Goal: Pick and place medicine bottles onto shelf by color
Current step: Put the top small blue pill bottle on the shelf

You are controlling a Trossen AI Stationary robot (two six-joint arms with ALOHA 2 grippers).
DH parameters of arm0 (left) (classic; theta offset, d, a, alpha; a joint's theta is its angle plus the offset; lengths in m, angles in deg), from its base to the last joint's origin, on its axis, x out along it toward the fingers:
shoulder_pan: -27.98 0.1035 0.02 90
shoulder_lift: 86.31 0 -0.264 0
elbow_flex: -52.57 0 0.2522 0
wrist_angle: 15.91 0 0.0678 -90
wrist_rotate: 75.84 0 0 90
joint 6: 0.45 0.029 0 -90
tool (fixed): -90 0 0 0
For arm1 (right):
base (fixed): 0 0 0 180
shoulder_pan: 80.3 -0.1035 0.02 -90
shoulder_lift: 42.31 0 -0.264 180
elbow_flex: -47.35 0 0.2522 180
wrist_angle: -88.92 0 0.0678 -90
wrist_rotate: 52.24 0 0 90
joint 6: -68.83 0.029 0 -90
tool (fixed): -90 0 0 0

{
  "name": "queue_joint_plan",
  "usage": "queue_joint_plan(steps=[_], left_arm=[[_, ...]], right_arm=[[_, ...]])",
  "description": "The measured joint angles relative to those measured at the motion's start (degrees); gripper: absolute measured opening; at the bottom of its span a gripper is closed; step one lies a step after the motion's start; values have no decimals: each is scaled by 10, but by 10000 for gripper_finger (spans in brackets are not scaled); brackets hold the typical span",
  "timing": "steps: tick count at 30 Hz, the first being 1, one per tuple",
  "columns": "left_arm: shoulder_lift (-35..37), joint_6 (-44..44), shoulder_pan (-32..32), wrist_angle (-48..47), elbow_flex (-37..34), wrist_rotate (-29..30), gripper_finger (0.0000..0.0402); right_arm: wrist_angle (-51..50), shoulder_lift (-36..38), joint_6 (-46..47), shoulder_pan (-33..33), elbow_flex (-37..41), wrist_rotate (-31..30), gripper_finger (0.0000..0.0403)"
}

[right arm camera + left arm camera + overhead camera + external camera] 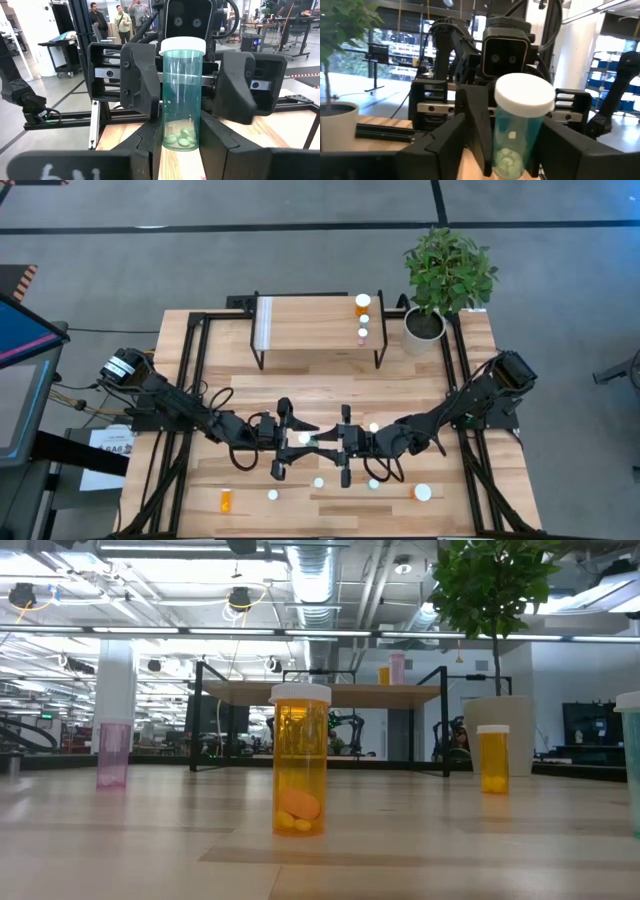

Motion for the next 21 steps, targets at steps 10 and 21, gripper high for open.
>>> queue_joint_plan(steps=[10,21], left_arm=[[30,35,-26,-39,-1,37,237],[39,28,-24,34,-53,15,238]], right_arm=[[12,0,-3,0,0,1,119],[40,3,-11,0,-3,1,119]])
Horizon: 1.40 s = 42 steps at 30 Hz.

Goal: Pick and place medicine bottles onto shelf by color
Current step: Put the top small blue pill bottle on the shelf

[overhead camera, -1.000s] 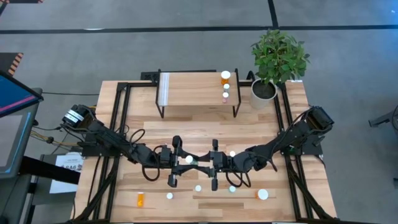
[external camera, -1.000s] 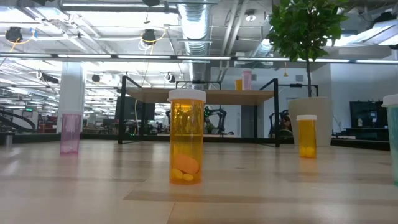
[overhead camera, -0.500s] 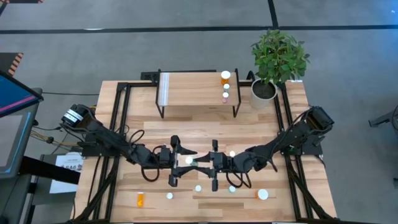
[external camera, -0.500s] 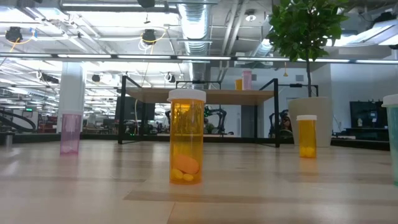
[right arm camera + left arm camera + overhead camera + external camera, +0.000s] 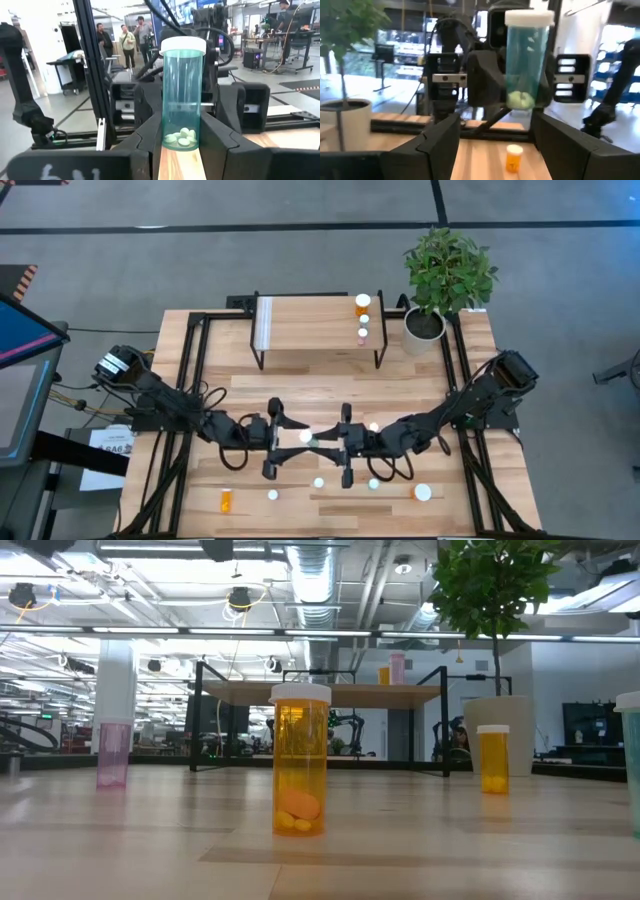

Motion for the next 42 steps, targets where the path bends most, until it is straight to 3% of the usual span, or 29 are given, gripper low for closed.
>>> queue_joint_plan(steps=[7,33,37,42], left_arm=[[2,6,0,97,-25,-43,238],[1,-11,24,69,-6,-53,238],[1,-7,26,41,8,-35,238],[1,-7,27,36,9,-33,238]], right_arm=[[-12,0,-1,0,0,0,119],[-29,-2,15,9,1,-2,119],[-29,-2,20,9,1,-40,119],[-27,-2,20,9,1,-45,119]])
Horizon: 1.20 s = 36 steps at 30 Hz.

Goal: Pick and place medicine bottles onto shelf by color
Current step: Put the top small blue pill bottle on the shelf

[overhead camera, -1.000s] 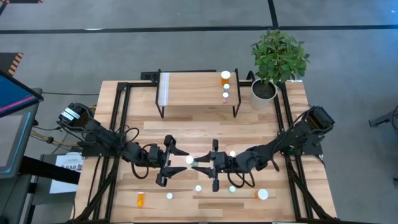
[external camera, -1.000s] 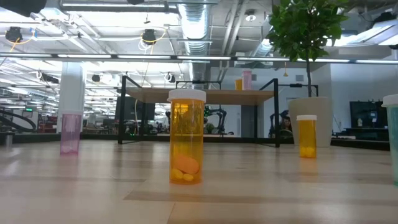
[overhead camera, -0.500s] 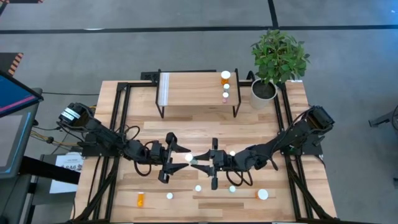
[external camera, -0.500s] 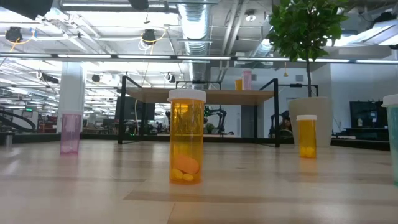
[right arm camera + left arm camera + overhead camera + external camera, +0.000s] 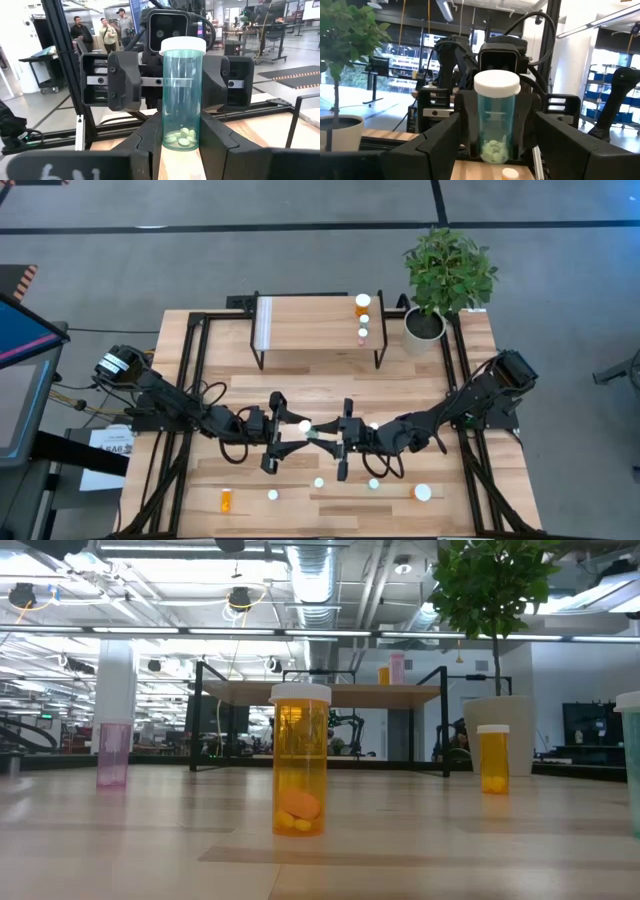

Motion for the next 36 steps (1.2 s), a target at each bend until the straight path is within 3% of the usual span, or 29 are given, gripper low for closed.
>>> queue_joint_plan(steps=[11,36], left_arm=[[0,-4,1,0,0,23,238],[0,-9,2,-14,0,15,229]], right_arm=[[0,0,6,4,0,0,119],[7,-10,34,18,1,31,119]])
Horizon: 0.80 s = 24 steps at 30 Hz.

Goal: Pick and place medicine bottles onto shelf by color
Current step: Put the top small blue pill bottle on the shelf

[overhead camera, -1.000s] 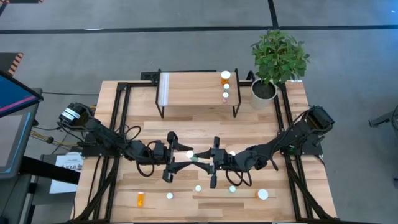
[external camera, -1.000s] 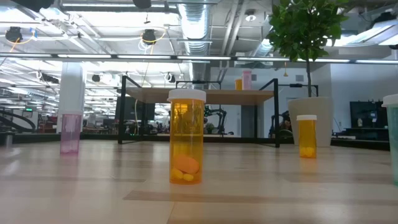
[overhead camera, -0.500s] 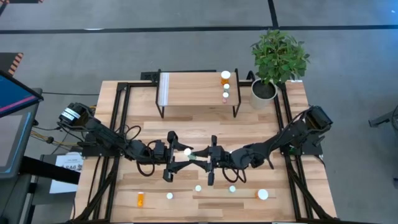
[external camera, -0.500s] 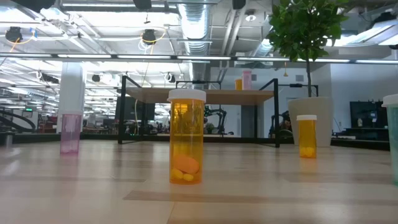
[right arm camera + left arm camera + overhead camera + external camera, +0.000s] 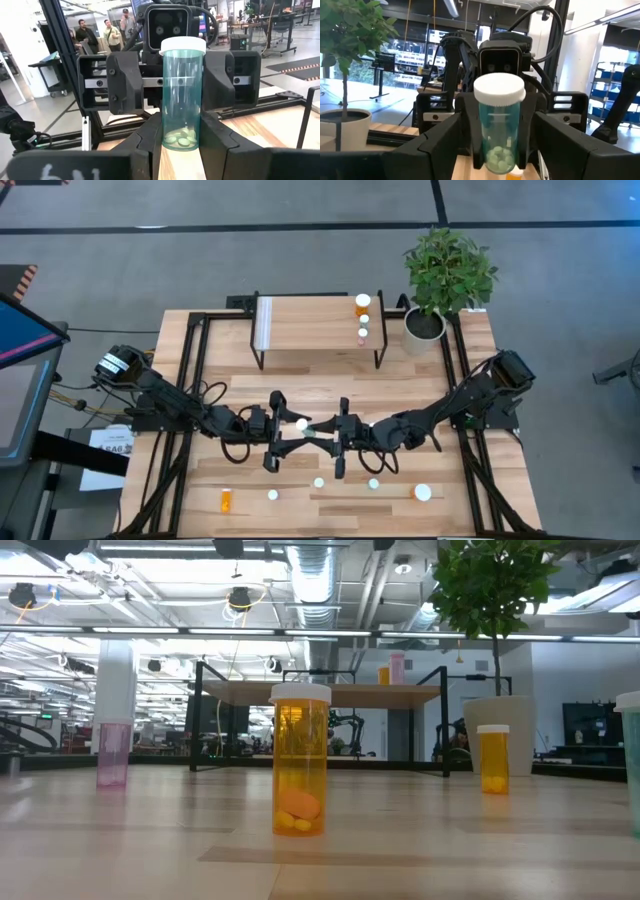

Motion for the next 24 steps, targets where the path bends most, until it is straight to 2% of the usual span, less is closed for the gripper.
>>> queue_joint_plan(steps=[12,19,24], left_arm=[[0,3,0,0,0,-1,130],[0,5,0,0,0,-2,94],[0,5,0,-4,0,-2,83]], right_arm=[[0,0,0,0,0,0,119],[-1,0,-2,0,0,0,119],[-3,0,-2,0,0,1,129]])
